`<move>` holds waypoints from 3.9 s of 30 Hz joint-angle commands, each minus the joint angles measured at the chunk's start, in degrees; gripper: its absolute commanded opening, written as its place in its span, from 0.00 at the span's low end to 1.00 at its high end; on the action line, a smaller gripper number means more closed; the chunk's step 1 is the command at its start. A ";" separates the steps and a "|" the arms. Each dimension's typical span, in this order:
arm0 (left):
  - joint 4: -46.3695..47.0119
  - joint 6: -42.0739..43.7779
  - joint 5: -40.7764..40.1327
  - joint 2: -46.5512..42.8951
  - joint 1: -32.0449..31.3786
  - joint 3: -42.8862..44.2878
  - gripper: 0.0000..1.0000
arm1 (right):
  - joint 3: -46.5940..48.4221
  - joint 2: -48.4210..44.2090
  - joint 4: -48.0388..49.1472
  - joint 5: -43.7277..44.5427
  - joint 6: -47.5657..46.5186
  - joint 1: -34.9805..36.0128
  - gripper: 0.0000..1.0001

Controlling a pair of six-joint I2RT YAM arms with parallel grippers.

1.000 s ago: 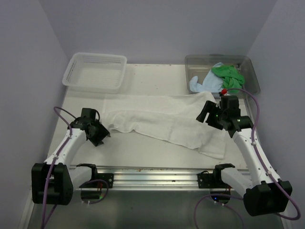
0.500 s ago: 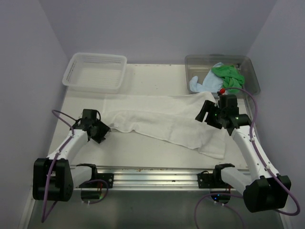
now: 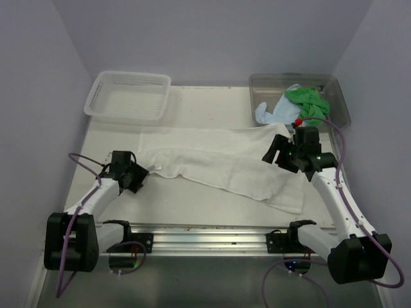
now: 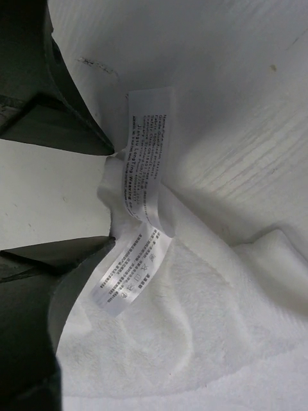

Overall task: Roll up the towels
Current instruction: Flatten the towel

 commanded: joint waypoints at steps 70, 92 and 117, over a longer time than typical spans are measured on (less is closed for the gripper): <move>7.98 18.70 2.37 15.31 12.70 7.25 0.34 | -7.65 1.45 1.67 3.15 5.58 0.11 0.76; -7.48 20.20 -1.14 4.86 12.70 20.60 0.00 | -11.51 -2.50 -12.28 15.37 19.28 0.11 0.79; -17.86 22.92 -0.79 2.04 29.65 31.86 0.00 | -4.42 28.41 8.18 15.37 12.02 12.24 0.64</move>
